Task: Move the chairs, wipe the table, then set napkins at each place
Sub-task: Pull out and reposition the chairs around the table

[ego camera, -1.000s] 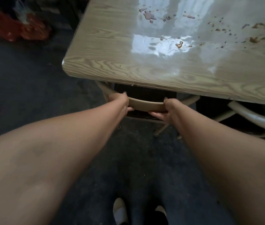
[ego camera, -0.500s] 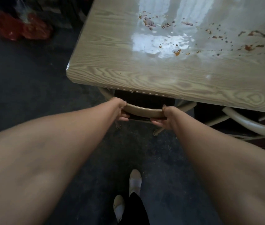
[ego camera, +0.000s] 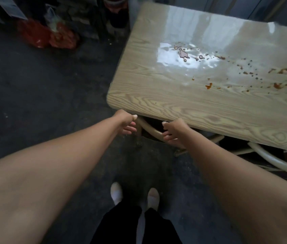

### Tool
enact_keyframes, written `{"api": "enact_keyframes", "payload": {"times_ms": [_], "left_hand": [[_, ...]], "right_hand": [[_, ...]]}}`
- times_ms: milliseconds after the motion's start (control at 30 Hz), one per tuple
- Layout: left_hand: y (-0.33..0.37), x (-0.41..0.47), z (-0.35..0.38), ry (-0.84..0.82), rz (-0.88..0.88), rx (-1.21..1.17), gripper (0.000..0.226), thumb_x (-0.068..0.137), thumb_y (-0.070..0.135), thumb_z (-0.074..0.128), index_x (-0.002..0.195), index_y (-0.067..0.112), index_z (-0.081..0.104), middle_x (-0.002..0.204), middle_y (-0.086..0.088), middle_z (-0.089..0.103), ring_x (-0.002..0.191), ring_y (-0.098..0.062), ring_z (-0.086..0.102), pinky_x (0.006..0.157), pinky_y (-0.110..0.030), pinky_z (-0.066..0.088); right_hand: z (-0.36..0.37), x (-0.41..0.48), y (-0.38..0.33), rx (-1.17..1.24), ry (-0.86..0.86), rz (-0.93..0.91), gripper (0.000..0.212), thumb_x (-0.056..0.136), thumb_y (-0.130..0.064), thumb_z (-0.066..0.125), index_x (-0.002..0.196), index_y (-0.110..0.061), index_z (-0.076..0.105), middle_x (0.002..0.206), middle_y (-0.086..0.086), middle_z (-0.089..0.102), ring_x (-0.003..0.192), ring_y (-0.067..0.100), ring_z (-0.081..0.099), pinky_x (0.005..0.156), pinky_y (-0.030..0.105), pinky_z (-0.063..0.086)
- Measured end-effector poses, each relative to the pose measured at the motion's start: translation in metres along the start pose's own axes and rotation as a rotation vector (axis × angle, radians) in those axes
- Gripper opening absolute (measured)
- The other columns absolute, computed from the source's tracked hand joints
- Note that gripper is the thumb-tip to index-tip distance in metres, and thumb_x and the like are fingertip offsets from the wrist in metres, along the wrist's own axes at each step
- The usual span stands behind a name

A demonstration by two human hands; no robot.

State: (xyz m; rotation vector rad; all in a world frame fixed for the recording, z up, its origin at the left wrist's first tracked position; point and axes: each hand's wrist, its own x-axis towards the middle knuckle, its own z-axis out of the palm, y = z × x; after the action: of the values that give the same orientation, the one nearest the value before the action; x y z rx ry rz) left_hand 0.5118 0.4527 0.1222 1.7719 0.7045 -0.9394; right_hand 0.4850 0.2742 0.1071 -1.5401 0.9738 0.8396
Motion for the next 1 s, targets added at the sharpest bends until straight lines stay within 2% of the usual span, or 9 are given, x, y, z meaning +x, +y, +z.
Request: {"api": "enact_keyframes", "payload": {"times_ms": [67,133,233,333,433,533,667,867,1000], "left_hand": [[0.007,-0.003,-0.023,-0.011,0.035,-0.014,0.026,0.102,0.024,0.044,0.112,0.002,0.055,0.112,-0.013,0.059,0.088,-0.025,0.064,0.086,-0.039,0.051],[0.013,-0.004,-0.046,-0.032,0.063,-0.027,0.032,0.102,0.023,0.043,0.127,0.003,0.05,0.115,-0.014,0.06,0.083,-0.023,0.063,0.075,-0.033,0.051],[0.021,-0.002,-0.088,-0.058,0.111,-0.002,0.033,0.102,0.023,0.045,0.128,0.004,0.05,0.117,-0.017,0.062,0.082,-0.024,0.065,0.073,-0.032,0.051],[0.033,0.006,-0.135,-0.065,0.165,0.035,0.028,0.101,0.022,0.046,0.122,0.005,0.054,0.104,-0.013,0.064,0.073,-0.019,0.063,0.07,-0.03,0.049],[0.051,0.016,-0.188,-0.045,0.206,0.063,0.018,0.101,0.022,0.046,0.112,0.01,0.054,0.098,-0.011,0.064,0.07,-0.017,0.062,0.066,-0.027,0.047],[0.071,0.033,-0.226,-0.028,0.216,0.076,0.016,0.101,0.023,0.047,0.11,0.01,0.053,0.103,-0.013,0.064,0.069,-0.017,0.063,0.065,-0.028,0.049],[0.105,0.062,-0.263,-0.05,0.216,0.115,0.023,0.1,0.023,0.048,0.116,0.008,0.055,0.104,-0.013,0.065,0.068,-0.017,0.064,0.064,-0.029,0.049],[0.182,0.111,-0.304,-0.075,0.259,0.175,0.02,0.1,0.023,0.05,0.112,0.009,0.056,0.102,-0.012,0.066,0.069,-0.018,0.065,0.066,-0.029,0.05],[0.247,0.144,-0.335,-0.06,0.302,0.216,0.02,0.099,0.024,0.05,0.111,0.009,0.058,0.103,-0.012,0.067,0.073,-0.019,0.067,0.066,-0.029,0.052]], "right_hand": [[0.02,-0.009,-0.016,-0.022,-0.01,-0.047,0.022,0.098,-0.024,0.051,0.106,-0.006,0.058,0.088,0.009,0.067,0.041,0.011,0.041,0.041,0.012,0.03],[0.036,-0.015,-0.031,-0.102,0.005,-0.129,0.035,0.097,-0.021,0.053,0.122,0.003,0.058,0.113,0.02,0.068,0.051,0.014,0.05,0.046,0.014,0.039],[0.071,-0.021,-0.059,-0.103,0.024,-0.163,0.019,0.096,-0.016,0.052,0.111,-0.006,0.058,0.09,0.015,0.063,0.048,0.012,0.053,0.041,0.011,0.039],[0.108,-0.019,-0.089,-0.06,0.075,-0.116,0.009,0.099,-0.02,0.049,0.1,-0.011,0.049,0.072,0.011,0.052,0.034,0.009,0.048,0.035,0.005,0.027],[0.149,-0.011,-0.12,-0.144,0.088,-0.127,0.022,0.099,-0.033,0.048,0.092,-0.013,0.053,0.073,0.003,0.061,0.051,0.013,0.055,0.044,0.015,0.037],[0.175,-0.009,-0.148,-0.102,0.058,-0.133,0.023,0.1,-0.029,0.048,0.088,-0.01,0.054,0.072,0.003,0.062,0.056,0.014,0.057,0.054,0.022,0.042],[0.196,-0.004,-0.193,-0.079,0.064,-0.167,0.027,0.101,-0.026,0.048,0.079,-0.011,0.052,0.074,0.003,0.062,0.059,0.013,0.059,0.055,0.023,0.042],[0.204,0.028,-0.281,-0.01,0.123,-0.193,0.024,0.1,-0.026,0.05,0.081,-0.011,0.055,0.074,0.005,0.064,0.059,0.015,0.059,0.057,0.022,0.041],[0.211,0.058,-0.348,0.061,0.13,-0.177,0.022,0.1,-0.026,0.051,0.085,-0.011,0.054,0.075,0.007,0.059,0.055,0.014,0.05,0.053,0.02,0.033]]}}
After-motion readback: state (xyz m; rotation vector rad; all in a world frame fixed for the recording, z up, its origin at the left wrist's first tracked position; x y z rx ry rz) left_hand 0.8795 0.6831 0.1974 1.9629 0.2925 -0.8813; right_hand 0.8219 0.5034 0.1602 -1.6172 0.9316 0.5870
